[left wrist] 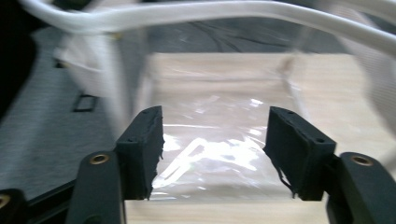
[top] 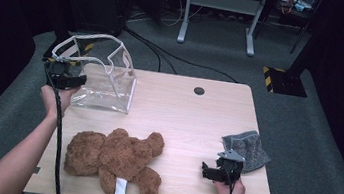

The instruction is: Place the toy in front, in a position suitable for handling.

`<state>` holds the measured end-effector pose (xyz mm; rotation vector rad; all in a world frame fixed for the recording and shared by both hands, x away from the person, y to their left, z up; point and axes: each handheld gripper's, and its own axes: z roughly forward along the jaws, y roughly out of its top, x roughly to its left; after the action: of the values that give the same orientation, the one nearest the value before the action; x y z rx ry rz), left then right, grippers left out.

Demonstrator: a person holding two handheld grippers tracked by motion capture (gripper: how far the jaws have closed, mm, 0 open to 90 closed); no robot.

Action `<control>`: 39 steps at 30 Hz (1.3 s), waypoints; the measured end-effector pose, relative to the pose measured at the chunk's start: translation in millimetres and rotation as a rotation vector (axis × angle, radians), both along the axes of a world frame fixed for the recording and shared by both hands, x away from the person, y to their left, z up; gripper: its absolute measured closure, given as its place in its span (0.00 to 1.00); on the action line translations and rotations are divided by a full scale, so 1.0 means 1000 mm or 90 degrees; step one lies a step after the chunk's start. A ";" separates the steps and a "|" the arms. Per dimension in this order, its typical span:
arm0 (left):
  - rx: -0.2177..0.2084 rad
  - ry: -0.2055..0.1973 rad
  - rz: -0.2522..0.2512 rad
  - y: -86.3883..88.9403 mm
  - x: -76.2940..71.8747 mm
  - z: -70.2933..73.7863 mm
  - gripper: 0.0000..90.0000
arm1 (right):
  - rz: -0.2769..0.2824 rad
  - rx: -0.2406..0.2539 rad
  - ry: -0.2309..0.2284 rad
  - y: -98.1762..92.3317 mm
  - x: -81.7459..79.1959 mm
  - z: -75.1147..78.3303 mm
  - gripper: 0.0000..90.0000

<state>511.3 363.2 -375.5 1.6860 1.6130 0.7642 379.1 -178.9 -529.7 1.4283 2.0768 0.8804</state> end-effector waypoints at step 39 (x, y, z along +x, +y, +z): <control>0.079 0.031 -0.169 -0.073 0.060 -0.025 0.77 | 0.000 0.002 0.001 0.000 0.001 0.000 0.04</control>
<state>571.2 289.9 -400.2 1.9737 1.3595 0.7054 379.7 -179.3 -529.8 1.4312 2.0774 0.8822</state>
